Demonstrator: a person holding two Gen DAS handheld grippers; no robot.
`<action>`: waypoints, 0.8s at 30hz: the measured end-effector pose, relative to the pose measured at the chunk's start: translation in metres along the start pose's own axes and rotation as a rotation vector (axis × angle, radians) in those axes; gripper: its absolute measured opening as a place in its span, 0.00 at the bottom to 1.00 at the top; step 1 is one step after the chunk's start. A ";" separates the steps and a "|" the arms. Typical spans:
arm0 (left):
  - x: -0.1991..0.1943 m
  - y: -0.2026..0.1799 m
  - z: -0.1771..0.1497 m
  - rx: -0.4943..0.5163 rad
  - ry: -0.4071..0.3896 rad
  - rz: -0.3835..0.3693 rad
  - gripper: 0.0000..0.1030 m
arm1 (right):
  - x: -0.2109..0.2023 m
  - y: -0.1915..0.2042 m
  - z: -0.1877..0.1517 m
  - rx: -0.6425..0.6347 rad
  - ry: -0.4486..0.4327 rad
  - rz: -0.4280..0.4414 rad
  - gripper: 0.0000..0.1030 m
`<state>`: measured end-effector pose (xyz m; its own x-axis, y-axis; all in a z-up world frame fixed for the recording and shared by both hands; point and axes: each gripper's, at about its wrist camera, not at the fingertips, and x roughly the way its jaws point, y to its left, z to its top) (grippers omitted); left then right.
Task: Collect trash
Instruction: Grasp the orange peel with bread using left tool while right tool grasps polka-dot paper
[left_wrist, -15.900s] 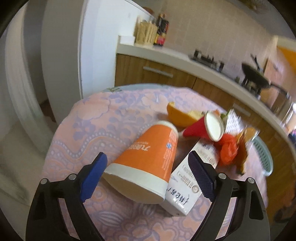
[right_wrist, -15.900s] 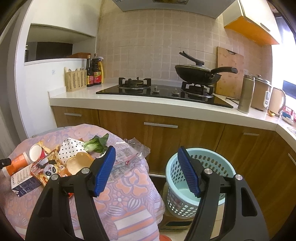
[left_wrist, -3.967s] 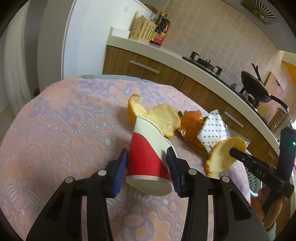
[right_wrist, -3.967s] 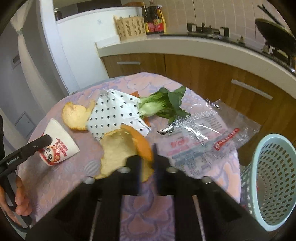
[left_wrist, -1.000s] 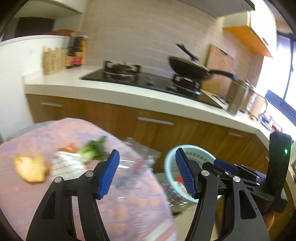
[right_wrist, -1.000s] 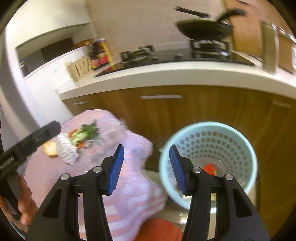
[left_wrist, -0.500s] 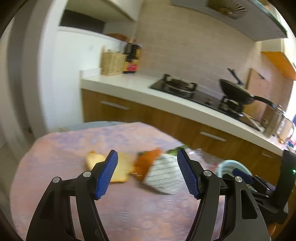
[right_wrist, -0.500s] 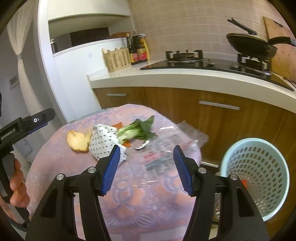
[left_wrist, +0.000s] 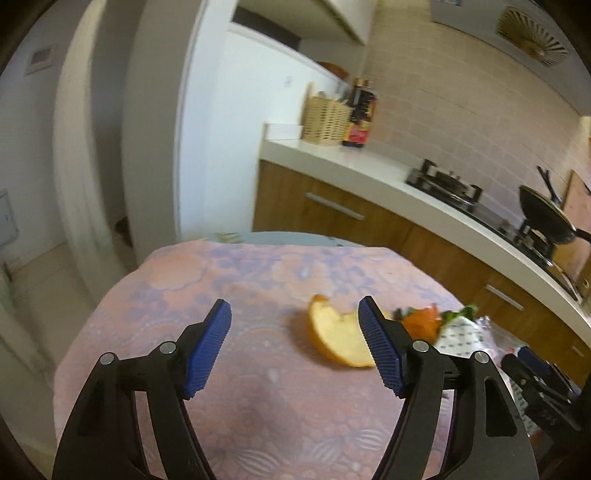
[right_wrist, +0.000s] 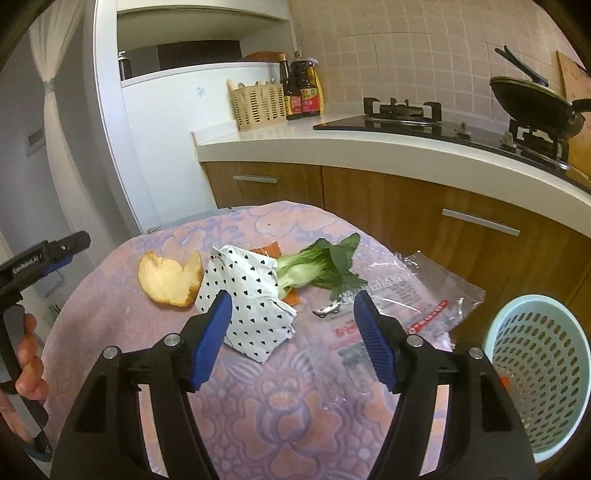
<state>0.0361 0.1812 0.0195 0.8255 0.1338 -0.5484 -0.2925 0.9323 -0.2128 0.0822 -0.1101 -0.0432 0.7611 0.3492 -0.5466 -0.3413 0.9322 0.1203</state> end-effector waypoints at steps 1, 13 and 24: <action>0.001 0.003 0.000 -0.007 -0.002 0.014 0.70 | 0.003 0.000 -0.002 0.004 0.006 0.001 0.63; 0.025 0.032 -0.012 -0.080 0.031 0.093 0.74 | 0.015 -0.002 -0.008 0.000 0.032 -0.001 0.67; 0.067 0.028 -0.027 -0.079 0.198 0.067 0.76 | 0.017 -0.002 -0.006 -0.001 0.044 -0.006 0.68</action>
<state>0.0702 0.2070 -0.0452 0.6942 0.1188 -0.7099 -0.3868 0.8934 -0.2287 0.0925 -0.1064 -0.0572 0.7379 0.3394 -0.5834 -0.3379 0.9340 0.1160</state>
